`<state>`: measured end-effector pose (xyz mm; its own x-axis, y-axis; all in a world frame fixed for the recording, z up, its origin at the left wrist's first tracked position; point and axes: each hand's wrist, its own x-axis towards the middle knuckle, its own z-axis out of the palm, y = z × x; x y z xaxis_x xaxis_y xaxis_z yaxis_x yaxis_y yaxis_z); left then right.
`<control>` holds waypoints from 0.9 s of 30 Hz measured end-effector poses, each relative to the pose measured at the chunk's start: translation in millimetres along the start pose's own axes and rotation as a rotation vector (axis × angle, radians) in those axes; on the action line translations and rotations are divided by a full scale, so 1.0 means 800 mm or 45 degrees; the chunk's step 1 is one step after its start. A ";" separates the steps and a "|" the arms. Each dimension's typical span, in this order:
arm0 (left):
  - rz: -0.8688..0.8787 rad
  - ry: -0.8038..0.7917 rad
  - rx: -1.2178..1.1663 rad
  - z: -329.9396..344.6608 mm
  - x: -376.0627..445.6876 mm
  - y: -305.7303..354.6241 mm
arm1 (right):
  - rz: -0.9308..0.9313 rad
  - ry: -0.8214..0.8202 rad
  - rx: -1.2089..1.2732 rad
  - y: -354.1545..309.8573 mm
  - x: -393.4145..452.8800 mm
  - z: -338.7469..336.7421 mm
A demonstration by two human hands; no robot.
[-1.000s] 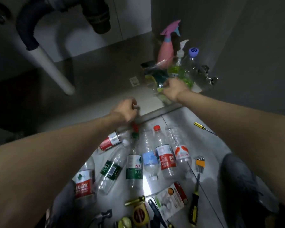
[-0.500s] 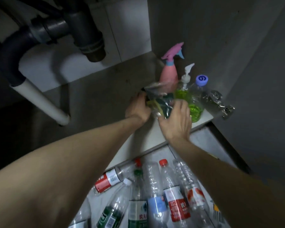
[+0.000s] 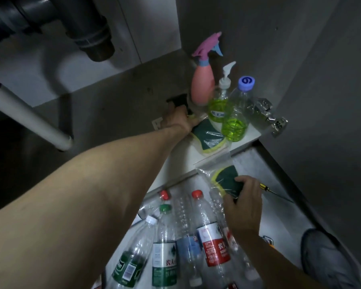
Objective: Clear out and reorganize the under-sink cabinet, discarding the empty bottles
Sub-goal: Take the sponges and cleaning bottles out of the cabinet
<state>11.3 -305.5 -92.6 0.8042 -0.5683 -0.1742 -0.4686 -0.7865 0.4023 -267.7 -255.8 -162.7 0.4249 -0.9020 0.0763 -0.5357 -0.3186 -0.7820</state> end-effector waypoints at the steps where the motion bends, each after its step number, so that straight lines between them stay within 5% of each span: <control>1: -0.007 0.024 -0.028 -0.002 -0.002 -0.001 | -0.007 -0.018 -0.008 -0.001 0.001 0.001; 8: 0.053 0.164 -0.194 -0.049 -0.071 -0.040 | -0.084 -0.069 0.046 -0.022 -0.013 0.017; 12: 0.159 0.229 -0.255 -0.084 -0.170 -0.091 | -0.386 -0.301 -0.173 -0.028 -0.033 0.028; 22: 0.179 -0.081 0.024 -0.049 -0.372 -0.215 | -0.621 -0.823 -0.338 -0.019 -0.069 0.003; 27: 0.049 -0.395 0.553 -0.031 -0.385 -0.231 | -0.807 -0.740 -0.428 -0.023 -0.049 -0.012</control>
<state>-141.0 20.8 -90.6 0.6686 -0.5916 -0.4504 -0.6564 -0.7542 0.0162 -281.0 -217.5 -145.4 0.9619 -0.2711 0.0355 -0.2229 -0.8527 -0.4724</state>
